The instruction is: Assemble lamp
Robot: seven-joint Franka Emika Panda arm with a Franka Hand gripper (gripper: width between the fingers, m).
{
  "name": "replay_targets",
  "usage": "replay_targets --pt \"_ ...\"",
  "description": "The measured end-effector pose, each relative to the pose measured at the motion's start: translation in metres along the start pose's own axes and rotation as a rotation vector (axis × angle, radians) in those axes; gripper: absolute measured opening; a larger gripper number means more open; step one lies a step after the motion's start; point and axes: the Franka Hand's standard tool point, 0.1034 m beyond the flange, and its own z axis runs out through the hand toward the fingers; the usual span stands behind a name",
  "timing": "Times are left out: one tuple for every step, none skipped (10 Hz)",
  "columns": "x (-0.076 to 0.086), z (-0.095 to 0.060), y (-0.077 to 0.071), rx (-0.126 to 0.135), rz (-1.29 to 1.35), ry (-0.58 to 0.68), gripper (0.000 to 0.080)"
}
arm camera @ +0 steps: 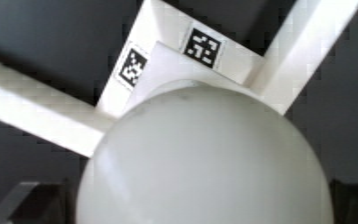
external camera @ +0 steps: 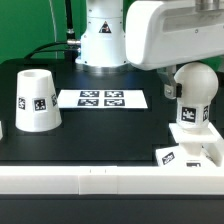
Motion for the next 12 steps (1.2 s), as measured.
replay_targets --pt "-0.0006 0.0004 0.0010 -0.001 -0.078 -0.001 0.0698" --pt "-0.0008 0.0008 0.0013 -0.001 -0.120 -0.002 0.0698" --pt "-0.0013 0.0011 0.0020 -0.001 -0.197 -0.003 0.0698" --pt "-0.0013 0.0014 0.0017 -0.004 -0.257 -0.004 0.0698" --pt "-0.0005 0.0022 -0.0013 -0.013 -0.361 -0.007 0.0698" --pt "-0.0003 0.0036 -0.0034 -0.022 -0.450 -0.007 0.0698" --pt "-0.0007 0.0049 -0.0040 -0.033 -0.544 -0.011 0.0698" --pt "-0.0009 0.0056 -0.0028 -0.044 -0.648 -0.013 0.0698" --pt "-0.0013 0.0060 -0.0020 -0.050 -0.737 -0.018 0.0698" --pt "-0.0013 0.0061 -0.0004 -0.062 -0.862 -0.031 0.0698" --pt "-0.0009 0.0056 0.0007 -0.073 -0.952 -0.039 0.0698" --pt "-0.0009 0.0056 0.0010 -0.077 -1.014 -0.047 0.0698"
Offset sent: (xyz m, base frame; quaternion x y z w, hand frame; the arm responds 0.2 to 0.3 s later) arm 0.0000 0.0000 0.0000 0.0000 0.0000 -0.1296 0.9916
